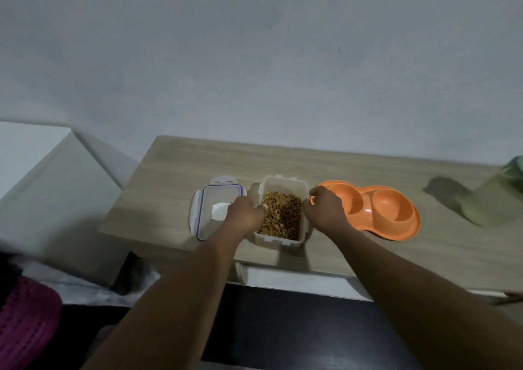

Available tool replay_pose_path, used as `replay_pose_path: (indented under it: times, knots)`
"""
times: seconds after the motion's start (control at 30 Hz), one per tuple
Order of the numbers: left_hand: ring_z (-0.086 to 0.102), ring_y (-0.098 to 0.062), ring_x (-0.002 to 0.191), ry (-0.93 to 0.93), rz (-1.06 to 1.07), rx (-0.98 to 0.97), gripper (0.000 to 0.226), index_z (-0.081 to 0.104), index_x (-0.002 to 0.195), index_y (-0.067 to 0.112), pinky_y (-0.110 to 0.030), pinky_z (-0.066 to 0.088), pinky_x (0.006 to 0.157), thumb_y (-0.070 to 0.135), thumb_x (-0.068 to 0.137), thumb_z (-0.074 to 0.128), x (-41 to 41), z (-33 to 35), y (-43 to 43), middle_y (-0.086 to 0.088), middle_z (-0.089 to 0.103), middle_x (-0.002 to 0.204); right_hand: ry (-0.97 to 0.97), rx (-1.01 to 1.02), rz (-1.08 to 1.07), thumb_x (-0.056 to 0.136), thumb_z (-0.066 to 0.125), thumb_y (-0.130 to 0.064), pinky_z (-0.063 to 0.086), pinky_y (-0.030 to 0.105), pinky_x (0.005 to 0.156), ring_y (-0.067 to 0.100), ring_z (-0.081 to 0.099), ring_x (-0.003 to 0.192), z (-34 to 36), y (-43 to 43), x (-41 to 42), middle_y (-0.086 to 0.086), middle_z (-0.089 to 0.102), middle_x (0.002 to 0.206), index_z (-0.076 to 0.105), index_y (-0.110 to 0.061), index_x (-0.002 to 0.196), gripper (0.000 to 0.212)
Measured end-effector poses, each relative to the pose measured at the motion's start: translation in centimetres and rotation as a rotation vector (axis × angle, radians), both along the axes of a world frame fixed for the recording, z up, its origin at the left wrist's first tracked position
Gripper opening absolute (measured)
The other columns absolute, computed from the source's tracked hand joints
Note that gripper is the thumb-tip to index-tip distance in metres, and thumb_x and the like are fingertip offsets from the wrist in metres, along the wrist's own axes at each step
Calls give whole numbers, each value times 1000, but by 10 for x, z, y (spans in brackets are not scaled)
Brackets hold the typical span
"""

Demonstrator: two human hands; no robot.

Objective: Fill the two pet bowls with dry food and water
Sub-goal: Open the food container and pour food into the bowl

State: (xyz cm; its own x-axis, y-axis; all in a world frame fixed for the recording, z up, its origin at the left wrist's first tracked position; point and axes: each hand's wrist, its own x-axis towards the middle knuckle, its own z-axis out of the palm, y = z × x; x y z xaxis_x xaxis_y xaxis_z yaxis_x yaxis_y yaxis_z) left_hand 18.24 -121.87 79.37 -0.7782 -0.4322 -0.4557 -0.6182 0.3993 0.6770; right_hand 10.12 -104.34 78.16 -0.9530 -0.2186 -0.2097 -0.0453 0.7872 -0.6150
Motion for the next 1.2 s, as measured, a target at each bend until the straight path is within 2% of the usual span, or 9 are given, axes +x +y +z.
replay_pose_path:
  times: [0.2,0.3,0.43,0.53,0.63,0.73,0.87,1.03,1.2]
  knots:
    - [66,-35,94,9,29,-123,21,69,106,11,-43,58,84,15,88,61,1,-10,14,-15,70,101,-124,-156,-84,98,57,-18,49,39,101,33,64,115,-14,8,25,17,69,124,61,-4,133,38]
    - [65,-35,95,67,97,-119,26,64,111,10,-46,58,84,14,86,60,-3,-1,23,-14,68,103,-176,-351,-150,94,59,-26,53,48,98,27,67,105,-2,16,21,5,74,111,72,-15,120,31]
    - [64,-33,91,191,192,-12,23,61,106,9,-42,59,78,10,83,58,-22,24,43,-13,65,100,-227,-704,-288,91,66,-41,51,43,98,17,64,102,30,31,11,-6,71,99,75,-20,103,25]
    - [63,-30,87,255,198,53,26,62,105,7,-29,50,62,7,79,60,-45,51,66,-12,64,100,-349,-874,-356,80,71,-62,50,55,100,26,57,121,44,48,5,0,62,129,62,-30,127,57]
    - [65,-33,93,266,173,74,31,59,110,7,-33,55,70,10,78,60,-67,71,92,-13,63,106,-426,-1005,-401,67,76,-71,56,59,88,37,57,123,46,65,2,13,54,141,42,-41,140,85]
    - [69,-33,87,297,127,114,22,59,103,12,-35,59,67,18,82,59,-77,74,117,-10,66,101,-325,-1098,-502,80,73,-55,59,59,80,40,62,110,51,81,-1,15,56,117,50,-39,115,45]
    - [67,-26,94,343,-3,177,13,61,93,22,-41,56,88,33,93,54,-80,50,131,0,67,94,-153,-1022,-677,87,62,-46,60,47,61,35,60,96,59,116,-14,14,55,104,49,-22,124,45]
    - [60,-29,118,150,-420,-130,54,57,123,23,-38,50,95,44,73,65,-67,-25,114,-3,63,125,14,-815,-723,85,57,-49,56,63,87,30,59,101,67,169,-29,2,57,100,55,-31,94,21]
    - [4,-28,153,-72,-625,-336,107,2,159,15,-43,17,123,56,82,64,-50,-62,114,-6,0,167,93,-638,-656,84,57,-52,54,65,89,37,62,101,63,194,-35,7,60,97,55,-32,84,20]
